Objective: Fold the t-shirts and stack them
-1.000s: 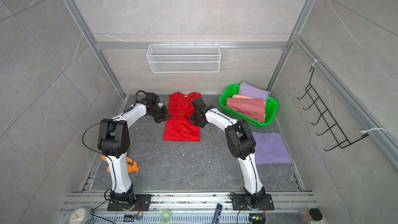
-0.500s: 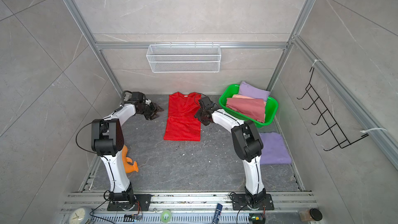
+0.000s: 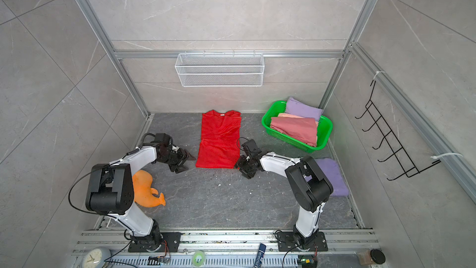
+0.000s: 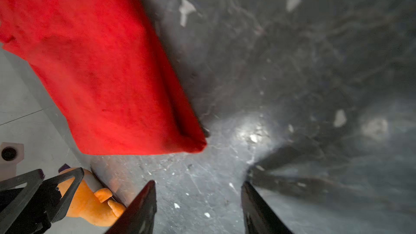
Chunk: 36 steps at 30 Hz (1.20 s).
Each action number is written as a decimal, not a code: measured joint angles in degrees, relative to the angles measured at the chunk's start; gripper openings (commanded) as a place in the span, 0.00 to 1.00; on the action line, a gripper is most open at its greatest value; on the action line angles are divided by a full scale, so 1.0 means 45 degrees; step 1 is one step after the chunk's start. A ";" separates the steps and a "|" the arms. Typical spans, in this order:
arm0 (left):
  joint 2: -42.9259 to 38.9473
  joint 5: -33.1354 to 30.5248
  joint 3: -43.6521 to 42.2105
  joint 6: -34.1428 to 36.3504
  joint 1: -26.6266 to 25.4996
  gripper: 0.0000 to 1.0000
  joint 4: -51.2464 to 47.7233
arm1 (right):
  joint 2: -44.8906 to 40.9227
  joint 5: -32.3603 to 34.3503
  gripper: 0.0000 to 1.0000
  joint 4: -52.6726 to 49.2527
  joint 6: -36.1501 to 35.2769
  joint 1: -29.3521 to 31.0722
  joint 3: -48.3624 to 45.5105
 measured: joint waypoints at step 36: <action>-0.2540 -0.0092 -0.1564 -0.1078 -0.2472 0.00 -0.0588 | -0.0772 0.0777 0.06 -0.4925 -0.2584 0.1049 0.1661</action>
